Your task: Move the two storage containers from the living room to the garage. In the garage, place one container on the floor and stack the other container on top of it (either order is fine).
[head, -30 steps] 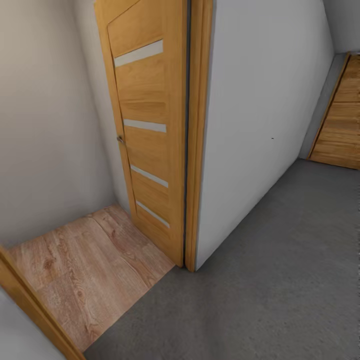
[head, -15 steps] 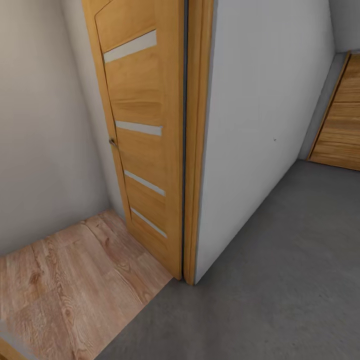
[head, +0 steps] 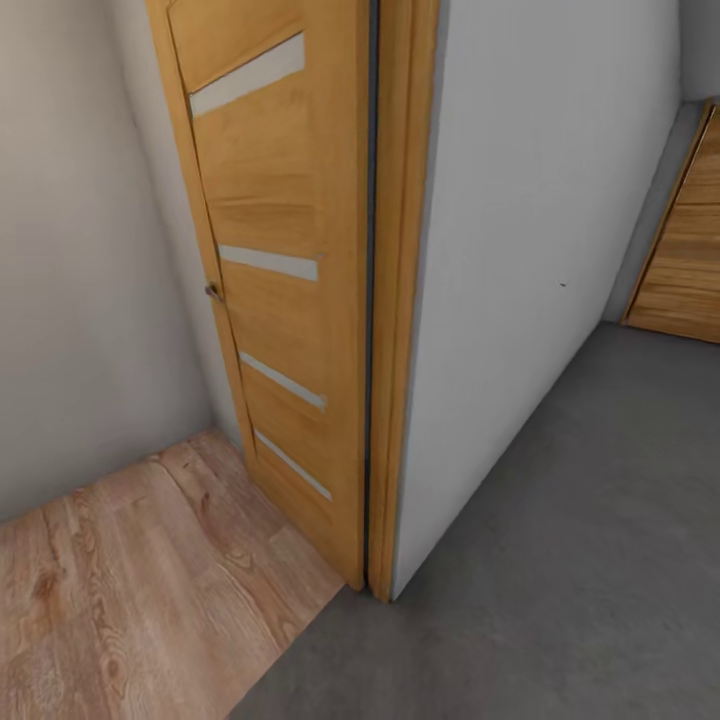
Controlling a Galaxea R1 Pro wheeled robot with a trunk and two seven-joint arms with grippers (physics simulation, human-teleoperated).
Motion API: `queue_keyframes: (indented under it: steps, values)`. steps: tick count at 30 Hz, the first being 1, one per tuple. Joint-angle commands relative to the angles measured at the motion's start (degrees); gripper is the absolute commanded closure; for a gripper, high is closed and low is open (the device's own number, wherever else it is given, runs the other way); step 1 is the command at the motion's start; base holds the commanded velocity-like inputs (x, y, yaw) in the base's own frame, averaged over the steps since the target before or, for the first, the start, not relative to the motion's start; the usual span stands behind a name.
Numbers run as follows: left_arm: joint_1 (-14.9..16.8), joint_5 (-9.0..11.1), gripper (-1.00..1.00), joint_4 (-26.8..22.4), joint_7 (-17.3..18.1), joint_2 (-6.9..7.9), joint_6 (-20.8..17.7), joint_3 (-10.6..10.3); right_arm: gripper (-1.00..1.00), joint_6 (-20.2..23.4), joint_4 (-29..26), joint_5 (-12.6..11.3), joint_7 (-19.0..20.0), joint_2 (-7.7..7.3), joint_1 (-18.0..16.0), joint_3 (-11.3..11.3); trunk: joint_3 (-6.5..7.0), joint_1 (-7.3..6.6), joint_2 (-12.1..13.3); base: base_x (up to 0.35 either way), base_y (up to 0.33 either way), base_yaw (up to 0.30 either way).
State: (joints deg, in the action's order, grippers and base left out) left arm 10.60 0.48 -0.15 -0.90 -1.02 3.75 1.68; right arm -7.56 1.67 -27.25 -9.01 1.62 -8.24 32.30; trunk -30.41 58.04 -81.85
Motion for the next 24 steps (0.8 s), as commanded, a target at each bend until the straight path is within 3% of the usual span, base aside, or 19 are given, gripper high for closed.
queue_keyframes:
  steps: [1,10,24]
  values:
    - [0.04,0.05,-1.0,0.06,-0.08,-0.02,0.2,0.14,-1.0,-0.31,0.18,-0.52,-0.04,0.05,-0.07,0.48,-0.05,0.03,-0.02,0.322,0.0,0.0]
    - [0.04,0.05,-1.0,0.06,-0.07,0.01,0.32,0.13,-1.0,-0.35,0.18,-0.38,-0.04,-0.02,-0.06,0.48,-0.05,0.03,-0.02,0.306,0.0,0.024]
    - [0.04,0.05,-1.0,0.06,-0.09,0.04,0.43,0.09,-1.0,-0.36,0.18,-0.34,-0.04,-0.04,-0.06,0.48,-0.05,0.03,-0.02,0.025,0.0,0.252]
